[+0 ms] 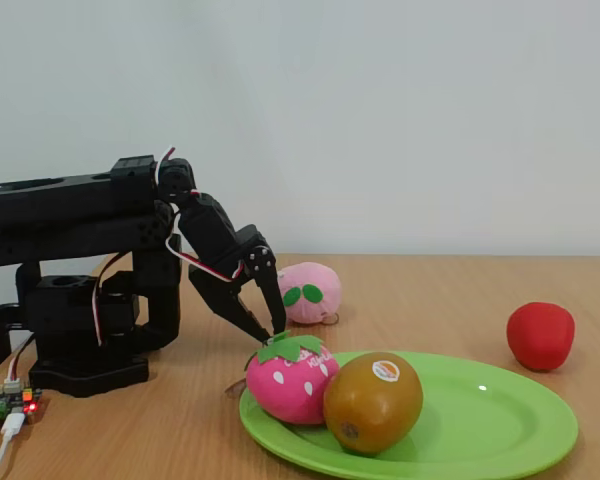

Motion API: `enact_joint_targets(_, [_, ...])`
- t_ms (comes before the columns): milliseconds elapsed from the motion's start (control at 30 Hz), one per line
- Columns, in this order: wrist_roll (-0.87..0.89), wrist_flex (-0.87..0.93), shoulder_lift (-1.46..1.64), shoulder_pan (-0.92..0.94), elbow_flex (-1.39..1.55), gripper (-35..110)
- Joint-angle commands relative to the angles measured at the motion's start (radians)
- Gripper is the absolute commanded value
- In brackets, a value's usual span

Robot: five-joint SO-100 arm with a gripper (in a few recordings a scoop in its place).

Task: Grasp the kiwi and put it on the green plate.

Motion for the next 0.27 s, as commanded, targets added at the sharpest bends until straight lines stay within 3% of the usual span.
enact_joint_targets(0, [-0.008,0.005,0.021,-0.012,0.005,-8])
enact_joint_targets(233, [-0.011,0.005,0.021,-0.012,0.005,-8])
